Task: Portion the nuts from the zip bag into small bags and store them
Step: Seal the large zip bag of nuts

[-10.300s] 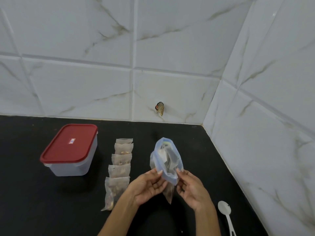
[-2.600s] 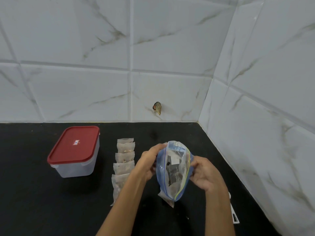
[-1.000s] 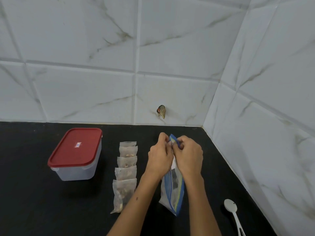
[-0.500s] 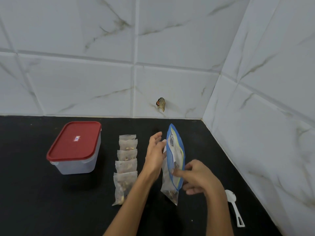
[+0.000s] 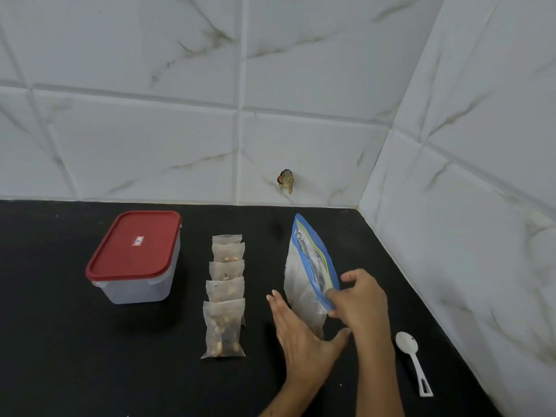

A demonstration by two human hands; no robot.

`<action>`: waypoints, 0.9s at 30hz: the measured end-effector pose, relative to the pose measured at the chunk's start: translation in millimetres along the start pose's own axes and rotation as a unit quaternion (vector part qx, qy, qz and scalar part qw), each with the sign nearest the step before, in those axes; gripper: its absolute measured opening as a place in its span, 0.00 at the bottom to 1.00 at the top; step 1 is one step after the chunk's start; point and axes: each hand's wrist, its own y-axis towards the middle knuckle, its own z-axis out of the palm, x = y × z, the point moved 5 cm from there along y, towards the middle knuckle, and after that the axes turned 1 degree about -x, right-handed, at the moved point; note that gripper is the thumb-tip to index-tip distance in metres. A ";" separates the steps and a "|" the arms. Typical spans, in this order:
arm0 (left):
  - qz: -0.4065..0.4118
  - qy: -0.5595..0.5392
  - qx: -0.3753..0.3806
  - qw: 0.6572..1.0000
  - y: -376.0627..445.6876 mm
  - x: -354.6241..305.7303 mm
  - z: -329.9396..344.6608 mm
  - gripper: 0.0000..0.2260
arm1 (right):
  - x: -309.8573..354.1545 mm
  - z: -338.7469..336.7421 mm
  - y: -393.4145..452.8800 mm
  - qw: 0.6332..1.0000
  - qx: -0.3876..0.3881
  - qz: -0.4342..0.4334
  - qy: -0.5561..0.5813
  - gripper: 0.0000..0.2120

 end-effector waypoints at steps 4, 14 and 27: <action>0.001 0.017 0.017 1.000 5.8 7.9 19.3 0.60 | 5.0 -9.7 -4.9 0.996 -0.056 -0.043 -0.046 0.10; -0.023 0.003 0.000 1.000 -19.0 -5.7 16.1 0.52 | 22.4 -29.5 -7.5 0.960 -0.180 -0.202 -0.063 0.14; 0.030 0.008 0.098 0.995 59.8 21.8 -51.8 0.45 | -9.7 -57.0 30.2 0.951 -0.047 -0.144 0.269 0.08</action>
